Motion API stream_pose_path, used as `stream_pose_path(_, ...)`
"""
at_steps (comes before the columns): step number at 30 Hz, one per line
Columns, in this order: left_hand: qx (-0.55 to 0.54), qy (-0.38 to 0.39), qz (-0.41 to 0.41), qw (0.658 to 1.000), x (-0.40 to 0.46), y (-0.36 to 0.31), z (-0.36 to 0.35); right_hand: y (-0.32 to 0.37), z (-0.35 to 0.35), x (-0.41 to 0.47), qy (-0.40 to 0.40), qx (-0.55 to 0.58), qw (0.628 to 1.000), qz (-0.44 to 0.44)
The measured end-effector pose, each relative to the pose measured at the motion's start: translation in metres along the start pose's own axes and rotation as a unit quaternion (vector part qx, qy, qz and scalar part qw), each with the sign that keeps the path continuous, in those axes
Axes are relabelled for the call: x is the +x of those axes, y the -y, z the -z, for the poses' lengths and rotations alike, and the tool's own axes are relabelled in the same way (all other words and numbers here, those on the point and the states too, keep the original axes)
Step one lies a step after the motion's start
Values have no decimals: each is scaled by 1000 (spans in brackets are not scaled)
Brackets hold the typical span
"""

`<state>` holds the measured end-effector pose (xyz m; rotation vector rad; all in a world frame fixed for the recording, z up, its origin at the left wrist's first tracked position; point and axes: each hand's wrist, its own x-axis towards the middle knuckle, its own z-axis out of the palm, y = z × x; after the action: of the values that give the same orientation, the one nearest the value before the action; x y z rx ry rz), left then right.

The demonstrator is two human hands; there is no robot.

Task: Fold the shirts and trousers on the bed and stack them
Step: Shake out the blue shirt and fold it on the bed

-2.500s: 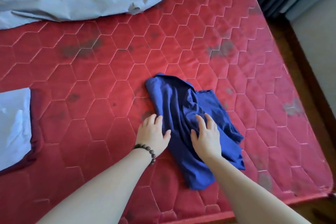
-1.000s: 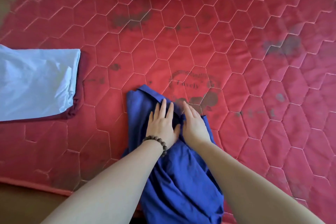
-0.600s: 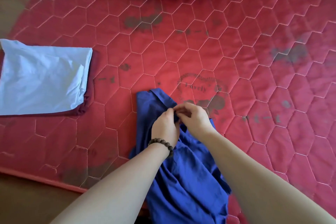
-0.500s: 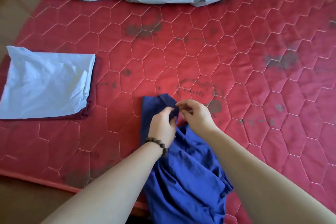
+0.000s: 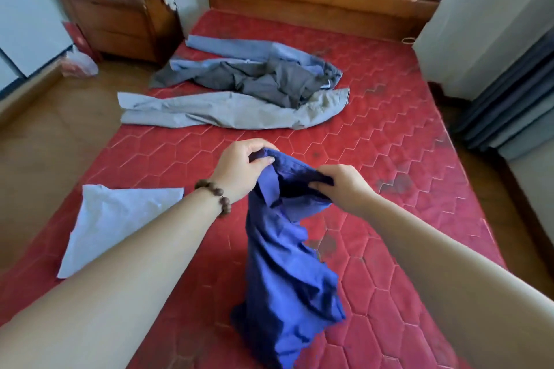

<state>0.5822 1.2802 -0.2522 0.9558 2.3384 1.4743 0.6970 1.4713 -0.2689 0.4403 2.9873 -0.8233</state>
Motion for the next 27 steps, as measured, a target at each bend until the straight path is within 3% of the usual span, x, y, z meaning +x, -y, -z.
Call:
stream_pose_path(6,41,-65,-72,994,28,-93,82,62,105,-20,-74,-35,996,-15)
stream_pose_path(12,121,-85,-160,976,39,-179,155,137,194,-40,-191,2,982,-12)
stream_pose_path(19,83,-121,-222,964,36,-251,224,226,271,-60,-304,67,950,24)
stream_pose_path(24,75,-114,-216,967,31,-283,253,258,311,-87,-246,70,965,53)
stream_pose_path(27,65,-111,-206,970,28,-293,258,271,328,-102,-191,2,977,91)
